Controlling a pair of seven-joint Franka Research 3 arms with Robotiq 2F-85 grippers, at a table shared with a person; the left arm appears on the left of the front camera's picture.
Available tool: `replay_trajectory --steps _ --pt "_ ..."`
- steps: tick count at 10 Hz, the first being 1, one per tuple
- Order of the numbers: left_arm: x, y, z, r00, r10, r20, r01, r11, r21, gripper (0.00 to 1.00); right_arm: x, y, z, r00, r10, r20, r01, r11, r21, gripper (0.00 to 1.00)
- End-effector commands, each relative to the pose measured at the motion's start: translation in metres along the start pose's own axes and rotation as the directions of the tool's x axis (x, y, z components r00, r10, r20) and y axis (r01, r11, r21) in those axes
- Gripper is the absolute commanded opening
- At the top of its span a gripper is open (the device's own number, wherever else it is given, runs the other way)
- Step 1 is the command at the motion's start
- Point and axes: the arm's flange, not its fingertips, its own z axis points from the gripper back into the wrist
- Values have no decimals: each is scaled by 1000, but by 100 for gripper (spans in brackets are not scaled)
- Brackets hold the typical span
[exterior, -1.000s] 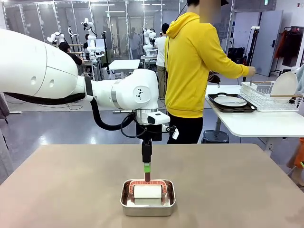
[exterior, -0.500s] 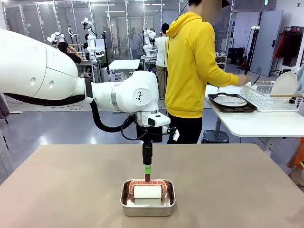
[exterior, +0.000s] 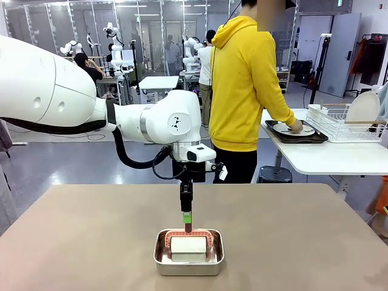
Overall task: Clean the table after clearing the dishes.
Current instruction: When the right (or left) Handle tray is removed, use the right hand (or left hand) to clean the right (or left) side of the table with the Lint Roller.
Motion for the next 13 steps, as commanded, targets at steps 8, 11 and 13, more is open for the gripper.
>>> replay_trajectory --steps 8,11,13 --pt "-5 -7 0 1000 8 26 -9 1000 24 0 -1 2 0 1000 2 1 -2 1000 0 100" --pt "-6 -9 11 998 57 24 -57 998 14 9 -1 2 0 1000 2 1 -2 1000 0 100" --pt "-10 -21 41 994 92 50 -93 995 18 9 -1 2 0 1000 2 1 -2 1000 0 100"
